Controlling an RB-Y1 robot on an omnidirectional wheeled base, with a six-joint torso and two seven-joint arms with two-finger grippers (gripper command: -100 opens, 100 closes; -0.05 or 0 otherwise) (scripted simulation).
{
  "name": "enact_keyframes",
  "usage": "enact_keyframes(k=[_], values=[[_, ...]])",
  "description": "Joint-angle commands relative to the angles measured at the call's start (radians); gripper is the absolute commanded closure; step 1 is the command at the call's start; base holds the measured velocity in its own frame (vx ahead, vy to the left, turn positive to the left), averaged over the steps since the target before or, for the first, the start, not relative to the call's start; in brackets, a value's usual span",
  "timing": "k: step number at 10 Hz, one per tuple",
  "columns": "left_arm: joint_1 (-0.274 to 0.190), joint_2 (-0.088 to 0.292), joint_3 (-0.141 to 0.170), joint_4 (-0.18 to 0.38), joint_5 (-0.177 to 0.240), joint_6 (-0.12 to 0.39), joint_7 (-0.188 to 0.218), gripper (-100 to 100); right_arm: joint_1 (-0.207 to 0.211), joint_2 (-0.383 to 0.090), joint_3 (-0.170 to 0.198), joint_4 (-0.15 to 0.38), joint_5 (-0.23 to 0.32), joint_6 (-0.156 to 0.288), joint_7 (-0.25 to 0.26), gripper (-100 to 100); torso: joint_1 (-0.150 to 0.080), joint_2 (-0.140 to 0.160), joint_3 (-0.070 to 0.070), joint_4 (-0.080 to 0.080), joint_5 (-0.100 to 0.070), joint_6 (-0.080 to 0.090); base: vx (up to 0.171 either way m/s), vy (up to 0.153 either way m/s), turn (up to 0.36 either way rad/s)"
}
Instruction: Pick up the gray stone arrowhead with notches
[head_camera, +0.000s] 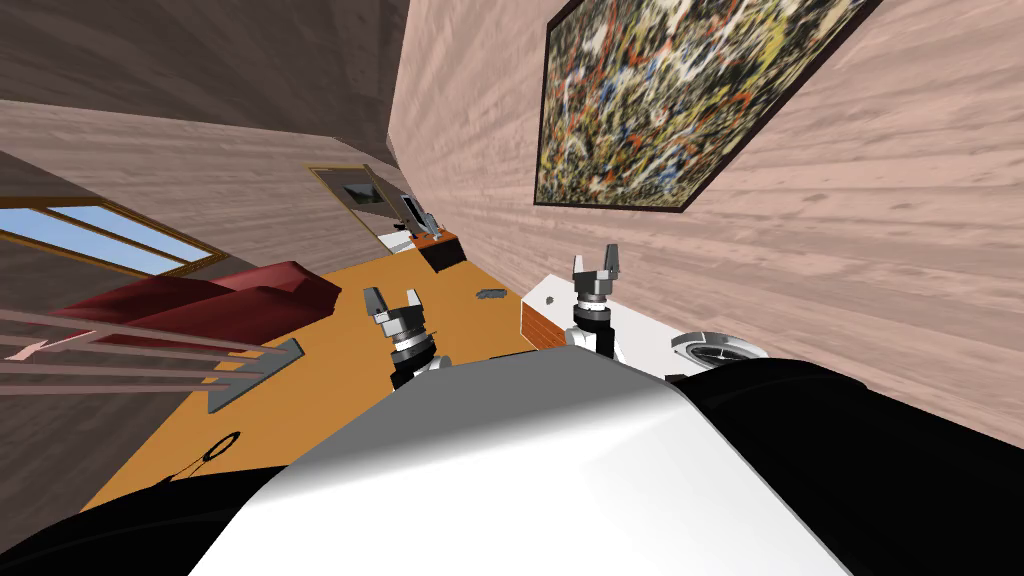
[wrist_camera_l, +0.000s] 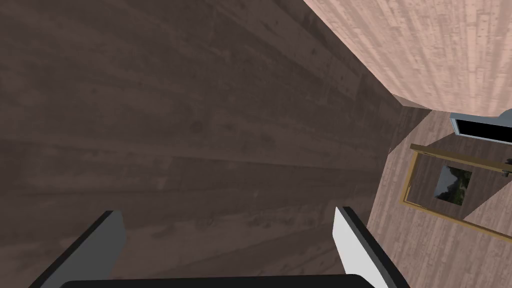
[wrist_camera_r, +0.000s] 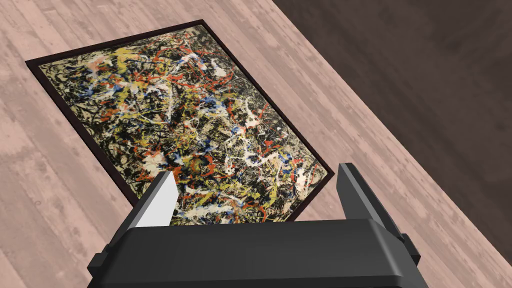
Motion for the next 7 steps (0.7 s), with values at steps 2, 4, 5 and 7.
enact_keyframes(k=[2,4,5,7], values=[[0.0,0.0,0.0,0.0,0.0,0.0,0.0,0,0.004,-0.045,-0.017,0.011,-0.034,0.051,-0.051,-100,0.001,-0.002,-0.001,0.0,0.0,0.0,0.05,0.039,-0.088],[0.0,0.0,0.0,0.0,0.0,0.0,0.0,0,0.008,-0.078,-0.035,0.023,-0.068,0.102,-0.103,-100,0.005,-0.006,-0.003,-0.001,0.001,0.0,0.103,0.087,-0.069],[0.0,0.0,0.0,0.0,0.0,0.0,0.0,0,0.01,-0.095,-0.045,0.031,-0.089,0.133,-0.13,-100,0.006,-0.007,-0.004,-0.002,0.001,0.0,0.106,0.12,-0.088],[0.0,0.0,0.0,0.0,0.0,0.0,0.0,0,0.013,-0.112,-0.057,0.04,-0.112,0.172,-0.167,-100,0.005,-0.005,-0.003,-0.001,0.001,0.0,0.073,0.071,-0.05]])
